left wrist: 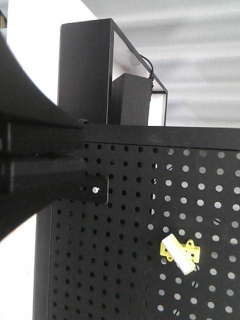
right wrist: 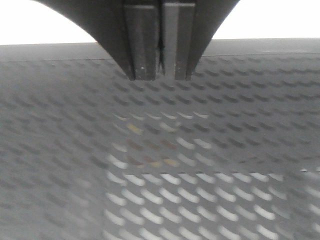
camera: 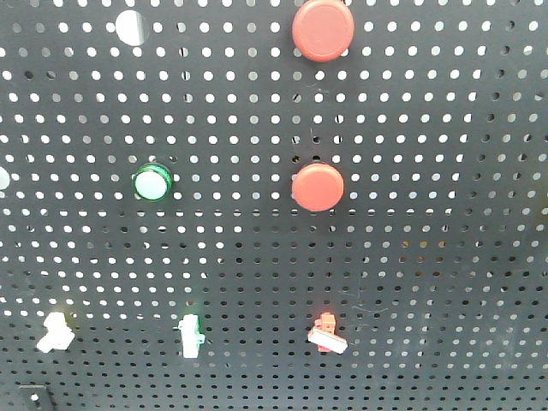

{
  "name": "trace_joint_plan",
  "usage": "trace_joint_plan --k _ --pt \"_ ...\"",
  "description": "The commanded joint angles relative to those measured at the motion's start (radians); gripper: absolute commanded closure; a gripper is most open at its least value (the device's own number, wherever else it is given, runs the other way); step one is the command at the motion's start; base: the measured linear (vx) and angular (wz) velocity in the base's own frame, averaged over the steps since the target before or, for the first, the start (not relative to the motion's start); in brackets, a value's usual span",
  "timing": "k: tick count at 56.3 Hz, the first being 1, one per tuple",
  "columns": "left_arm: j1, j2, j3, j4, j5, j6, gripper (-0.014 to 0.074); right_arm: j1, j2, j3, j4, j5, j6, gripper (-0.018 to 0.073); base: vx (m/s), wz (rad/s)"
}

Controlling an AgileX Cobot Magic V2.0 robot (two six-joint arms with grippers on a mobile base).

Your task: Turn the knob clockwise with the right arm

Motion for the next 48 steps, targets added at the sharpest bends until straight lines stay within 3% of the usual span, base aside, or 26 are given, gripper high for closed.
trace_joint_plan --k 1,48 --pt "0.002 0.0 0.013 -0.008 -0.082 -0.01 0.0603 -0.017 -0.053 0.009 -0.001 -0.029 0.005 0.0571 0.0 0.0" --pt "0.002 0.0 0.013 -0.008 -0.082 -0.01 0.0603 -0.013 -0.05 0.01 -0.001 -0.018 0.005 0.0568 0.0 0.0"
